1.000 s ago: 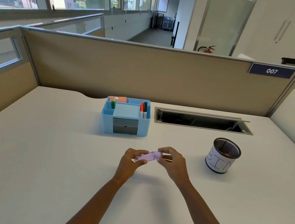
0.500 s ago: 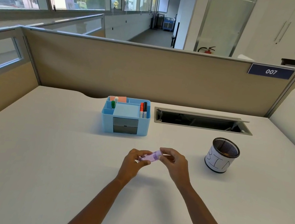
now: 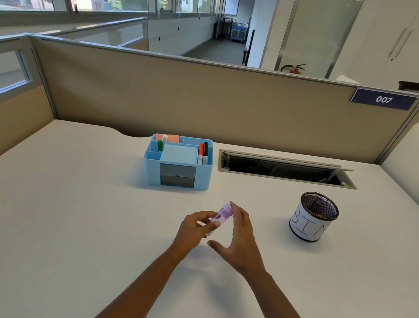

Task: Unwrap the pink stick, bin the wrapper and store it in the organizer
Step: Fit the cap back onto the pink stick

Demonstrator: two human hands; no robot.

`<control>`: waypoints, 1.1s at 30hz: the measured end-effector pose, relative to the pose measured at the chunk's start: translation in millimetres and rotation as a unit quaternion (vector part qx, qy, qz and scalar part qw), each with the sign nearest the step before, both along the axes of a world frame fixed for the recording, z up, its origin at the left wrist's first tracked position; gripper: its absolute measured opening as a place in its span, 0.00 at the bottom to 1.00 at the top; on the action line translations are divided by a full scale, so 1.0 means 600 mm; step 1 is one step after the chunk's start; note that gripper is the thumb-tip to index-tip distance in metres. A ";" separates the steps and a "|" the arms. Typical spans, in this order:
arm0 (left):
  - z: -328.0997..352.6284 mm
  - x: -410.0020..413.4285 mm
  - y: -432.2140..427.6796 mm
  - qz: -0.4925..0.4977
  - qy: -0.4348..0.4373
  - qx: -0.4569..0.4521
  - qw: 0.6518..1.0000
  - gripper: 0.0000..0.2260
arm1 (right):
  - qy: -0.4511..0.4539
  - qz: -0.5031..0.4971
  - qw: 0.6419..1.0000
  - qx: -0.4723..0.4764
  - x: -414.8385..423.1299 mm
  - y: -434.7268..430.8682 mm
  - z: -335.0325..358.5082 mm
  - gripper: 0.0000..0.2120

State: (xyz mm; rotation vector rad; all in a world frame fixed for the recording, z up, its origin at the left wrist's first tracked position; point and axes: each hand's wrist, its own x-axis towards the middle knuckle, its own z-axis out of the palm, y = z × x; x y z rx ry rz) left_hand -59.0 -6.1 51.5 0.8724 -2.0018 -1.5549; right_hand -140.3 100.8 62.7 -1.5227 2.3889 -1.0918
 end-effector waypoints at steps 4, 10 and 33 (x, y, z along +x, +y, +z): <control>0.000 0.002 0.009 -0.014 0.004 0.026 1.000 0.16 | 0.077 -0.032 0.996 0.025 0.000 -0.002 -0.001 0.41; 0.002 0.003 0.014 -0.015 0.022 0.069 0.997 0.16 | 0.148 -0.058 0.987 -0.022 0.007 -0.001 0.004 0.38; -0.026 0.006 0.004 -0.025 -0.031 -0.004 0.999 0.15 | -0.186 -0.023 0.982 -0.029 -0.031 0.006 0.041 0.11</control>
